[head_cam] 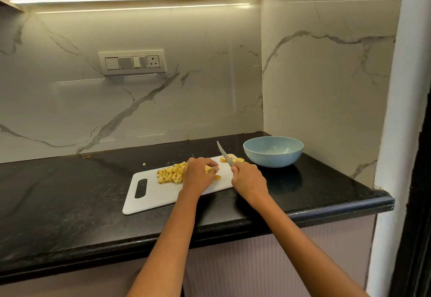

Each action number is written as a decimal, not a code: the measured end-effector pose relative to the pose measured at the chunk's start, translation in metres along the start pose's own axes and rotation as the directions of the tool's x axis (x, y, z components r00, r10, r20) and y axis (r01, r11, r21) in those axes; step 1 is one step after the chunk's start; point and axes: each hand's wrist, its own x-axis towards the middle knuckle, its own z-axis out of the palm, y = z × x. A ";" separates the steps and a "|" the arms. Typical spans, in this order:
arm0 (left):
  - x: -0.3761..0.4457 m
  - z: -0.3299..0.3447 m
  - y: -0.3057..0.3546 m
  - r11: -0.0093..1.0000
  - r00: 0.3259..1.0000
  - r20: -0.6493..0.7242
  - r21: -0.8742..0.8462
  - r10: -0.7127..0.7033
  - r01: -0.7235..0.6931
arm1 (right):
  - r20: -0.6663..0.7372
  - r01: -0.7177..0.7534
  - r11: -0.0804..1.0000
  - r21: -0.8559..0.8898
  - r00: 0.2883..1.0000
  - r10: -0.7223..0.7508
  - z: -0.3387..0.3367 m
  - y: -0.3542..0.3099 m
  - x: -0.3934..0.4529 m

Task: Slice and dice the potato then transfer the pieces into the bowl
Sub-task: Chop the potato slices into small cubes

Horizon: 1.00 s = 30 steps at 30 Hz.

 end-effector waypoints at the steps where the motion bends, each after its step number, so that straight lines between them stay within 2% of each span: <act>1: -0.001 -0.001 0.001 0.999 0.998 0.053 0.049 0.017 -0.019 | -0.004 -0.004 1.000 0.020 1.000 0.004 0.000 0.000 0.002; 3: -0.003 -0.003 0.002 0.984 0.991 0.133 0.176 0.007 -0.031 | -0.003 -0.008 0.999 0.052 1.000 0.009 0.001 0.002 0.005; 6: -0.004 -0.006 0.001 0.962 0.993 0.117 0.273 -0.029 -0.004 | -0.015 -0.002 0.997 0.078 1.000 0.004 0.003 0.005 0.009; 14: -0.003 -0.007 0.006 0.962 0.996 0.068 0.272 -0.049 0.029 | -0.032 0.015 0.995 0.103 0.999 -0.012 0.005 0.009 0.014; 20: -0.003 -0.008 0.006 0.945 0.992 0.035 0.311 -0.118 0.101 | -0.050 0.012 0.990 0.140 0.999 -0.005 0.006 0.013 0.017; 24: -0.005 -0.011 0.003 0.931 0.994 -0.047 0.348 -0.095 0.106 | -0.066 0.020 0.986 0.164 0.998 -0.010 0.006 0.015 0.017; 27: -0.005 -0.013 0.000 0.944 0.991 -0.100 0.311 -0.084 0.112 | -0.076 0.027 0.984 0.177 0.997 -0.013 0.005 0.015 0.018; 30: -0.004 -0.010 0.003 0.976 0.999 -0.051 0.218 -0.008 0.019 | -0.094 0.035 0.981 0.189 0.995 -0.017 0.003 0.014 0.019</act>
